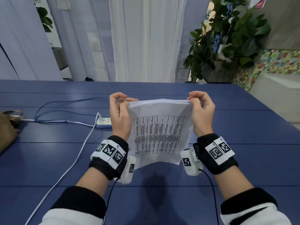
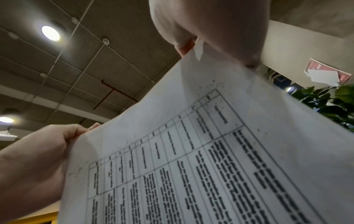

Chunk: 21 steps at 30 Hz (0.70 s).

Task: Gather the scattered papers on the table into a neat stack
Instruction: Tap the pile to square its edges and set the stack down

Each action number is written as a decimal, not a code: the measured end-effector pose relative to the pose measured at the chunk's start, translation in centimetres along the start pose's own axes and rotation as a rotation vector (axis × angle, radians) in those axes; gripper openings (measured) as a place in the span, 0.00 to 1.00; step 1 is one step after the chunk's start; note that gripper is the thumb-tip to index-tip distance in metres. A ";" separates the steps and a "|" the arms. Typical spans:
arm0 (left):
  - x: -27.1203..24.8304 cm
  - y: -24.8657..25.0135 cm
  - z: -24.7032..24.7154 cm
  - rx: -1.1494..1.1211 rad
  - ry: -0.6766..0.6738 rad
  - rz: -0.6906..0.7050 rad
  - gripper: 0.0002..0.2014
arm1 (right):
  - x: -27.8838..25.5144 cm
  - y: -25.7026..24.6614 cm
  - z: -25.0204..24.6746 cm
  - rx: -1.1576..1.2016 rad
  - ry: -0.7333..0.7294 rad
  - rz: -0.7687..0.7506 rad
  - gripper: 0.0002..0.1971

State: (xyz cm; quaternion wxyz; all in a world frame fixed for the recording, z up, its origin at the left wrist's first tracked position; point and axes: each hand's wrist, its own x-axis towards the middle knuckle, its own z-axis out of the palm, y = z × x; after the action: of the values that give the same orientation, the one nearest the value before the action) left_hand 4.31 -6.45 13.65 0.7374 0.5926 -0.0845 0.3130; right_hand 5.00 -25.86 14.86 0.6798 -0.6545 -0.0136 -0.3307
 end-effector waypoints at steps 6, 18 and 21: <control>-0.4 -0.6 -1.2 0.044 -0.121 0.015 0.14 | 0.3 0.5 -1.6 0.035 -0.170 0.062 0.10; -1.8 -2.8 -0.3 0.089 -0.016 -0.250 0.13 | -1.6 4.9 -1.6 0.041 -0.202 0.258 0.11; -0.9 -1.9 -0.3 0.042 0.013 -0.171 0.16 | -0.8 3.8 -1.4 0.086 -0.182 0.195 0.12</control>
State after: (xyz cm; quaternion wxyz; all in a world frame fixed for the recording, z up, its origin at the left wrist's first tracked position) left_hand 4.65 -6.69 11.57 0.7493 0.6111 -0.0223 0.2543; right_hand 5.52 -27.02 10.97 0.7321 -0.6502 -0.0257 -0.2017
